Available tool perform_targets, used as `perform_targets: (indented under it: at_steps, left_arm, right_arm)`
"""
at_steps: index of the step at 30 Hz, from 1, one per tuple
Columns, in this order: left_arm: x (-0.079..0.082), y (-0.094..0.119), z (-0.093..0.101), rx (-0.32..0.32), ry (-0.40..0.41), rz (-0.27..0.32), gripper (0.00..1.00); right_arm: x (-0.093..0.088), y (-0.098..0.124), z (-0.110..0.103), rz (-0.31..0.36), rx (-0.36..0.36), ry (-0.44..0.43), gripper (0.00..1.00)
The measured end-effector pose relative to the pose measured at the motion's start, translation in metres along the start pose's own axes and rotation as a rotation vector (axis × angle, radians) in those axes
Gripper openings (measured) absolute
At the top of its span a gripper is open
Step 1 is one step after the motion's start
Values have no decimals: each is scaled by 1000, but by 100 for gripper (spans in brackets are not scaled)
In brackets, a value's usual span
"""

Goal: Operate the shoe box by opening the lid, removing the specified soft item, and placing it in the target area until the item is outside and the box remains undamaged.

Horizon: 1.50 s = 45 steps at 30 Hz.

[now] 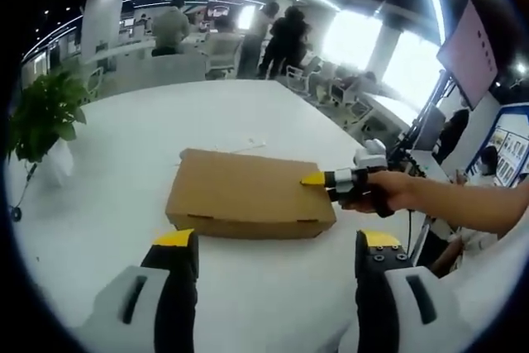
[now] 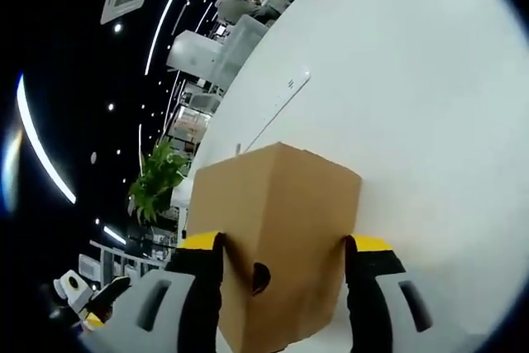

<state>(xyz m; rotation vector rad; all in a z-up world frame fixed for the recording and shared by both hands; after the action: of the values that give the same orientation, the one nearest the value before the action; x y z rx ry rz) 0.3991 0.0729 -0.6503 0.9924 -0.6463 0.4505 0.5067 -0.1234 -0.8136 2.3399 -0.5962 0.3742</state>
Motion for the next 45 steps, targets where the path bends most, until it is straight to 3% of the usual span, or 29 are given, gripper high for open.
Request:
perform_targets:
  at_steps: [7,17,27,40,45]
  left_arm:
    - [-4,0,2,-2,21,0,78]
    - [-10,10,-8,19,57,15,78]
    - [-12,5,-8,6,120,41,78]
    - [-1,0,-2,-24,148,56,77]
    - [-7,-5,-4,-21,142,34,79]
  right_arm:
    - [3,3,1,21,-23,9,55]
    - [9,15,2,60,-21,-35,42]
    - [14,19,2,72,-24,-45,31]
    - [13,20,2,72,-23,-51,29]
    - [14,20,2,72,-24,-49,29]
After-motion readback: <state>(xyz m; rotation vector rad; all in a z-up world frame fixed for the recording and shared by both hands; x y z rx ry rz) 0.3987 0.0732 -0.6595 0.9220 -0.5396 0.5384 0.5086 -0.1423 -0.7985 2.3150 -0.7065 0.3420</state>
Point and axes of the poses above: the point that each gripper's makers call its tool centre point, and the gripper's own axes: y roughly backward along the fingers, z roughly to its right, x roughly out of its top, the point moved 1 cm from there along y, roughly backward along the fingers, and after that the axes turned 10 degrees about y, right-handed, at the moved point
